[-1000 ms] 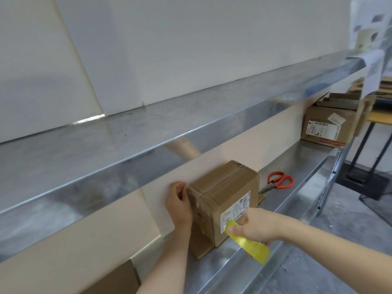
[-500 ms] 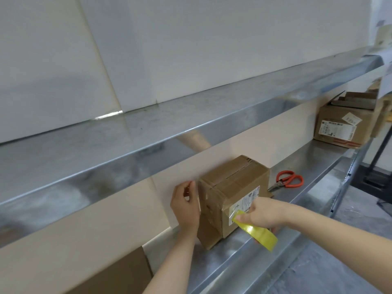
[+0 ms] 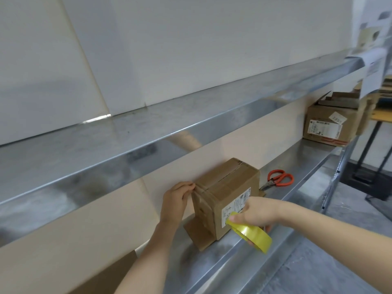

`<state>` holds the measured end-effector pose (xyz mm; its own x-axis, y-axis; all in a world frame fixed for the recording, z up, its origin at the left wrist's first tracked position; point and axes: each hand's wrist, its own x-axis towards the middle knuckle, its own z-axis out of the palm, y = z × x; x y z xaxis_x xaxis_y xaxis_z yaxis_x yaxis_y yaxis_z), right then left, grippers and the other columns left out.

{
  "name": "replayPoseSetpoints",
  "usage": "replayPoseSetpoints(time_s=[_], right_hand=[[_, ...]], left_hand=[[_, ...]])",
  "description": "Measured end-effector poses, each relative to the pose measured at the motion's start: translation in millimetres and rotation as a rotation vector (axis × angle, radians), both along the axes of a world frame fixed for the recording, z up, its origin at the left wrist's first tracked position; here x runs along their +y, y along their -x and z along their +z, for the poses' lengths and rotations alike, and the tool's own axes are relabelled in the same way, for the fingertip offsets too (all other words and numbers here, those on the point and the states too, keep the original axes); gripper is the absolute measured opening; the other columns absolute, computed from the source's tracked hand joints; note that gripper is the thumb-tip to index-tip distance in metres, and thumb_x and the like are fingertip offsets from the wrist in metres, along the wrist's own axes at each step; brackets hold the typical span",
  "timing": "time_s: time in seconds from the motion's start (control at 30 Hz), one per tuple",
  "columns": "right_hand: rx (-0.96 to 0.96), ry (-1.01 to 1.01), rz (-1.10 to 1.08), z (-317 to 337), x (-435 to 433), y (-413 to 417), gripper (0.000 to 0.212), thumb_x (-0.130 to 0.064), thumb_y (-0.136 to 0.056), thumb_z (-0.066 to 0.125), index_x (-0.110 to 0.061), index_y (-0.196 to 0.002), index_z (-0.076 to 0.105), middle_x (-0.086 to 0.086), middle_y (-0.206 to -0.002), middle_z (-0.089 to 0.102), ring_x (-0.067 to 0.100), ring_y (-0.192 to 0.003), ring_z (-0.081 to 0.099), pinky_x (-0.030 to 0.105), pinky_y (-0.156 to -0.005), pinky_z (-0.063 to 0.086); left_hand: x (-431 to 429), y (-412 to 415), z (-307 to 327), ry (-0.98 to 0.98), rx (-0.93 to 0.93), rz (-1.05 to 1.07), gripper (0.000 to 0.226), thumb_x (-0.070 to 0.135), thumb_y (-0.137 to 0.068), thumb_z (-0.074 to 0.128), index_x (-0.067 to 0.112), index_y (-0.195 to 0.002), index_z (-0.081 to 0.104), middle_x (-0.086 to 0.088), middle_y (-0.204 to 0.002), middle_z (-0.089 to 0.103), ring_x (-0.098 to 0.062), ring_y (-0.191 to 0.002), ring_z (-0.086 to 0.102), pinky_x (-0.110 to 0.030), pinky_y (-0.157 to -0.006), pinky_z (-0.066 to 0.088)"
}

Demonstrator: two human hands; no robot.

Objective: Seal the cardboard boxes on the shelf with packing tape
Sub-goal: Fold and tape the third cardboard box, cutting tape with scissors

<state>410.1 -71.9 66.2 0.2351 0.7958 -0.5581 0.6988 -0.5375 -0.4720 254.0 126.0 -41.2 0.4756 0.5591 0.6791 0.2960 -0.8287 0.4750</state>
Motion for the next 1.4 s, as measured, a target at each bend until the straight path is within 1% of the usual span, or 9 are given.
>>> replayPoseSetpoints(time_s=[0.1, 0.3, 0.57, 0.73, 0.83, 1.0, 1.07, 1.2, 1.4], right_hand=[[-0.001, -0.004, 0.0, -2, 1, -2, 0.048, -0.057, -0.092, 0.048, -0.012, -0.078, 0.056, 0.012, -0.085, 0.07, 0.026, -0.092, 0.07, 0.034, -0.086, 0.057], [0.08, -0.009, -0.027, 1, 4, -2, 0.045, -0.053, -0.096, 0.046, -0.013, -0.076, 0.054, 0.002, -0.073, 0.069, 0.014, -0.073, 0.066, 0.021, -0.066, 0.053], [0.098, 0.039, 0.001, -5, 10, -6, 0.046, -0.053, -0.095, 0.046, -0.01, -0.091, 0.063, 0.005, -0.086, 0.073, 0.014, -0.076, 0.065, 0.03, -0.081, 0.056], [0.064, 0.054, 0.007, -6, 10, -6, 0.039, -0.049, -0.094, 0.048, -0.013, -0.083, 0.058, 0.008, -0.087, 0.074, 0.015, -0.074, 0.065, 0.029, -0.077, 0.055], [0.033, 0.054, 0.017, -9, 7, -6, 0.037, -0.05, -0.092, 0.048, -0.015, -0.086, 0.059, 0.009, -0.091, 0.075, 0.016, -0.076, 0.065, 0.028, -0.071, 0.054], [0.053, 0.038, 0.016, -5, -1, -4, 0.038, -0.052, -0.094, 0.045, -0.017, -0.087, 0.057, -0.001, -0.076, 0.07, 0.009, -0.067, 0.062, 0.018, -0.059, 0.048], [0.047, 0.028, 0.015, -7, -2, -2, 0.039, -0.052, -0.095, 0.044, -0.016, -0.086, 0.057, 0.0, -0.075, 0.068, 0.007, -0.065, 0.061, 0.017, -0.058, 0.048], [-0.036, -0.001, 0.009, -11, -1, 1, 0.048, -0.056, -0.092, 0.048, -0.011, -0.076, 0.053, 0.0, -0.065, 0.058, 0.016, -0.066, 0.059, 0.021, -0.058, 0.051], [-0.06, -0.006, -0.007, -10, -1, -1, 0.046, -0.055, -0.089, 0.052, -0.01, -0.076, 0.054, 0.005, -0.071, 0.06, 0.021, -0.069, 0.059, 0.026, -0.063, 0.054]], left_hand=[[8, -3, 8, -0.018, 0.107, -0.029, 0.017, 0.0, -0.083, 0.067, 0.004, -0.096, 0.076, -0.006, -0.104, 0.073, -0.012, -0.094, 0.066, -0.012, -0.094, 0.041], [16, -3, 23, -0.111, 0.342, -0.066, 0.017, 0.014, -0.087, 0.059, 0.005, -0.094, 0.072, -0.008, -0.093, 0.072, -0.023, -0.084, 0.068, -0.024, -0.077, 0.047], [18, -6, 16, -0.123, 0.371, -0.06, 0.005, 0.002, -0.086, 0.065, 0.007, -0.088, 0.064, -0.007, -0.085, 0.062, -0.027, -0.072, 0.061, -0.033, -0.062, 0.05], [20, -3, 17, -0.043, 0.297, -0.126, 0.005, 0.002, -0.086, 0.064, 0.006, -0.086, 0.067, -0.003, -0.082, 0.063, -0.021, -0.073, 0.061, -0.022, -0.067, 0.045], [21, 3, 19, 0.037, 0.284, -0.187, 0.011, 0.01, -0.089, 0.06, 0.007, -0.093, 0.071, 0.0, -0.087, 0.067, -0.013, -0.079, 0.063, -0.029, -0.074, 0.051], [19, 6, 20, -0.11, 0.336, -0.194, 0.038, 0.037, -0.09, 0.054, 0.006, -0.102, 0.072, 0.001, -0.111, 0.067, -0.006, -0.095, 0.06, -0.02, -0.085, 0.048], [19, 4, 26, -0.138, 0.351, -0.186, 0.032, 0.034, -0.088, 0.06, 0.007, -0.101, 0.071, 0.003, -0.119, 0.062, -0.008, -0.1, 0.06, -0.015, -0.084, 0.05], [22, -4, 32, -0.245, 0.431, -0.213, 0.021, 0.032, -0.083, 0.067, 0.012, -0.077, 0.065, 0.003, -0.082, 0.062, -0.013, -0.07, 0.06, -0.033, -0.061, 0.055], [18, -1, 39, -0.312, 0.421, -0.276, 0.031, 0.045, -0.084, 0.054, 0.017, -0.086, 0.068, 0.005, -0.079, 0.065, -0.012, -0.067, 0.063, -0.02, -0.063, 0.049]])
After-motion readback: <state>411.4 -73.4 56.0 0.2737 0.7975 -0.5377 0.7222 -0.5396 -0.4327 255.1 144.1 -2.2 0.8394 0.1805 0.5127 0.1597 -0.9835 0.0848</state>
